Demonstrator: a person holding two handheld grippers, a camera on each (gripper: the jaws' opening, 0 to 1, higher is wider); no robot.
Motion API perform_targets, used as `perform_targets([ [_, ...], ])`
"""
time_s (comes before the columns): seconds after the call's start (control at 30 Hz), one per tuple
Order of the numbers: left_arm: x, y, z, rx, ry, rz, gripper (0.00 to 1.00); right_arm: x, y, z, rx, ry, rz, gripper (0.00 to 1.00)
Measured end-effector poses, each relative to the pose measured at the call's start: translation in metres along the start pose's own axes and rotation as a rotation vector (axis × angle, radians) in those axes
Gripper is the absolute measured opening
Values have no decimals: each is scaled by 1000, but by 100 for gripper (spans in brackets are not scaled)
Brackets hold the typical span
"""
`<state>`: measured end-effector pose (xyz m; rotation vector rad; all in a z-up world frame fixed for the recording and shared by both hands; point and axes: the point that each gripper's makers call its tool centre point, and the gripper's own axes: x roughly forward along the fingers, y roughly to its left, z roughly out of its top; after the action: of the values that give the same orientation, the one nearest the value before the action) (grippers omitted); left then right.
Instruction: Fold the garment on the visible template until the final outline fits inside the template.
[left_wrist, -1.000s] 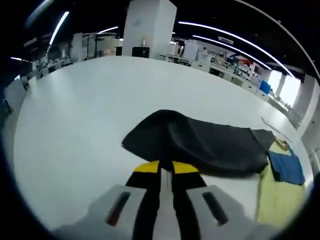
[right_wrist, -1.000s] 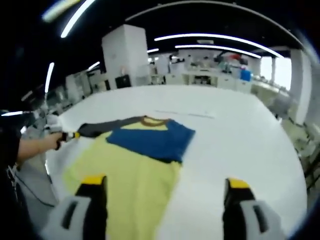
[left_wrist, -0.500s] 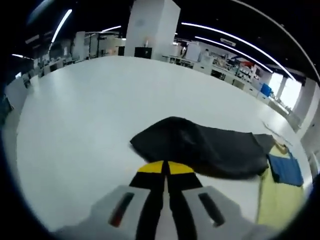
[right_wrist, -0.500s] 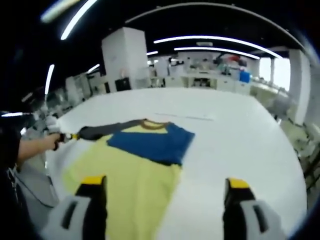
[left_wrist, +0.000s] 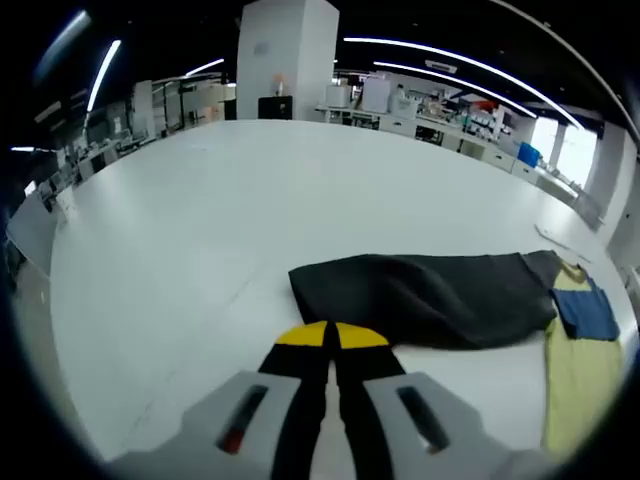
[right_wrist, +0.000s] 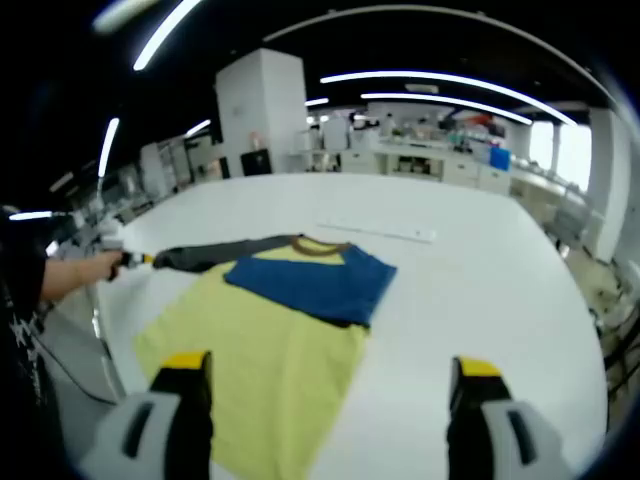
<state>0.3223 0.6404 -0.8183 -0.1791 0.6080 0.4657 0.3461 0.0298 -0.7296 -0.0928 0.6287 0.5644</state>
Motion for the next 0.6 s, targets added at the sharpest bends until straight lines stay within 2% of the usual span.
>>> perform_targets([
  [0.1, 9, 4, 0, 8, 13, -9, 0, -2, -1, 0, 1, -2, -3, 99],
  [0.13, 5, 4, -1, 22, 20, 0, 0, -2, -1, -1, 0, -1, -2, 99],
  [0.2, 6, 11, 3, 181, 20, 34, 0, -3, 0, -2, 3, 1, -4, 99],
  [0.23, 12, 17, 6, 215, 14, 47, 0, -3, -1, -2, 5, 2, -4, 99],
  [0.3, 13, 12, 4, 146, 17, 27, 0, -4, -2, -4, 14, 4, 0, 99],
  [0.6, 28, 30, 4, 184, 54, 55, 0, -9, -3, -6, 13, 13, -12, 99],
])
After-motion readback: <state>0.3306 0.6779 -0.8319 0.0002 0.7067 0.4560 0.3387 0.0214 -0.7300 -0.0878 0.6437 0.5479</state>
